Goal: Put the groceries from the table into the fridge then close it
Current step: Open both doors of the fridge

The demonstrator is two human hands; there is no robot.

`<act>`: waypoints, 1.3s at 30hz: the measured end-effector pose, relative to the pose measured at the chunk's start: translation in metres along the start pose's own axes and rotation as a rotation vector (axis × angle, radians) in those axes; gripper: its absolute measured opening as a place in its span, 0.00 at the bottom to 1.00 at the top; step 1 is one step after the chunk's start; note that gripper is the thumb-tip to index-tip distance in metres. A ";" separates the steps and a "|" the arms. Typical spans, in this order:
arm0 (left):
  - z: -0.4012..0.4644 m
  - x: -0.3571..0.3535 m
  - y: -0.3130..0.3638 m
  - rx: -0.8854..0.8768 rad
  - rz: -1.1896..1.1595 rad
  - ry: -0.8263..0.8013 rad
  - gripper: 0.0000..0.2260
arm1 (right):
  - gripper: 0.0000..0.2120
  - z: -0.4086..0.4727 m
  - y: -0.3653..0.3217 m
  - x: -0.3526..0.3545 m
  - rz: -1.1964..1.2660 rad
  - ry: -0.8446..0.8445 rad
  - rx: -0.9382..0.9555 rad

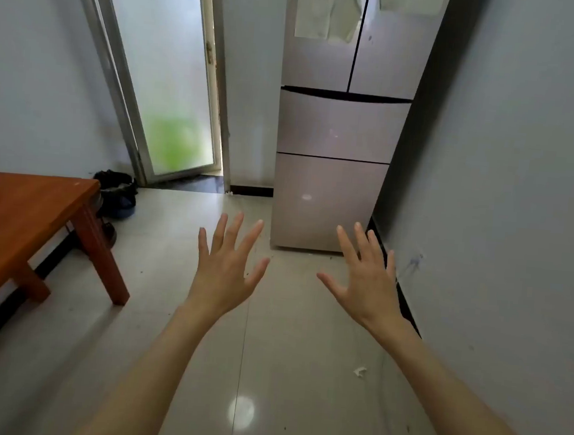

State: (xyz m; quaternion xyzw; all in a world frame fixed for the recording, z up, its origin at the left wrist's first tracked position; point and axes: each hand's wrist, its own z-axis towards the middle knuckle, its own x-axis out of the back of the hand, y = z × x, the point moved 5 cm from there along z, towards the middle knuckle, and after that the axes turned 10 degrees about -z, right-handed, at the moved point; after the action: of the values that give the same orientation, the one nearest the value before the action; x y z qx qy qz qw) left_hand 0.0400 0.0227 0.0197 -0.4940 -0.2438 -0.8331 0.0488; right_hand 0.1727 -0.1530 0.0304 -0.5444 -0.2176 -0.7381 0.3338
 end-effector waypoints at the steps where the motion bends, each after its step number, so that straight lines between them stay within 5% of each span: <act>1: 0.019 0.001 -0.006 -0.012 0.005 0.018 0.30 | 0.38 0.019 0.001 -0.002 -0.003 0.019 0.007; 12: 0.188 -0.058 -0.037 -0.094 0.009 -0.008 0.29 | 0.38 0.179 0.046 -0.036 0.006 0.057 -0.079; 39: 0.599 -0.216 -0.058 0.031 -0.052 -0.033 0.35 | 0.38 0.584 0.212 -0.127 0.001 0.050 -0.037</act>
State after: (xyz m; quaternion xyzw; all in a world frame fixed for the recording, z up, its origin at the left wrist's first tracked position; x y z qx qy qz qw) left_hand 0.6094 0.3119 0.0516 -0.5003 -0.2702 -0.8220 0.0309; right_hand 0.7352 0.1345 0.0838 -0.5318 -0.1952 -0.7553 0.3297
